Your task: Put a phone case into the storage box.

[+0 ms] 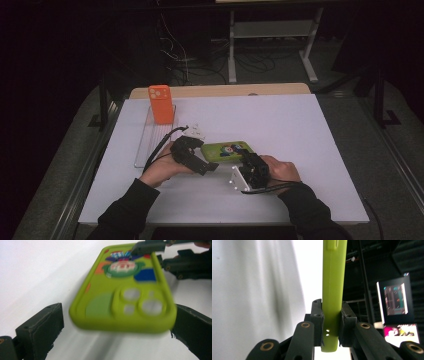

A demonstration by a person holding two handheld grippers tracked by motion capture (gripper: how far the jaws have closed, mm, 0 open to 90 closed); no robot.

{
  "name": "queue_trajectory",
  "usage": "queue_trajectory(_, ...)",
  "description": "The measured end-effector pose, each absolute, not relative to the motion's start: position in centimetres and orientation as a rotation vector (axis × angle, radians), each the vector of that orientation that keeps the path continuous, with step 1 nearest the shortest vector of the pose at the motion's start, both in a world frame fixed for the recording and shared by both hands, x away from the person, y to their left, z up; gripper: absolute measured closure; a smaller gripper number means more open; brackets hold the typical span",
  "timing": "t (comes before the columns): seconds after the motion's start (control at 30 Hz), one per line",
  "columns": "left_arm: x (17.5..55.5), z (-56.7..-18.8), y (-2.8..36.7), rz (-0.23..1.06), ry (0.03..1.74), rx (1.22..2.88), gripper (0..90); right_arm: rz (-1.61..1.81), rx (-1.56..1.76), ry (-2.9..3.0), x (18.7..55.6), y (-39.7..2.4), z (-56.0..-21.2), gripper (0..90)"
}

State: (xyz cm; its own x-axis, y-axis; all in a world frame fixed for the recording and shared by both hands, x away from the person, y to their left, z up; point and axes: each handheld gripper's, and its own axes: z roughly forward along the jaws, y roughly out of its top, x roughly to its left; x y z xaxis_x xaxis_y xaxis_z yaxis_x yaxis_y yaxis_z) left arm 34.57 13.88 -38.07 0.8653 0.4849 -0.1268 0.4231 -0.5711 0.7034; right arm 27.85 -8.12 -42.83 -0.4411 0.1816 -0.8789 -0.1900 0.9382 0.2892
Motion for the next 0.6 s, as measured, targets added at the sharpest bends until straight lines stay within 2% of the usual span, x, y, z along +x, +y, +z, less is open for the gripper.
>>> queue_trajectory(0.1,34.9,-38.0,14.2,0.12,0.612,2.286,0.0,0.466,0.076,2.003,28.2,-8.6,-42.6,75.6)
queue_trajectory(0.27,34.7,-38.1,14.0,0.116,0.674,2.23,0.0,0.582,0.219,2.058,28.9,-9.3,-41.8,75.6)
queue_trajectory(0.6,35.0,-37.9,14.3,0.138,0.666,2.235,0.0,0.866,0.564,2.177,30.2,-10.6,-41.0,75.6)
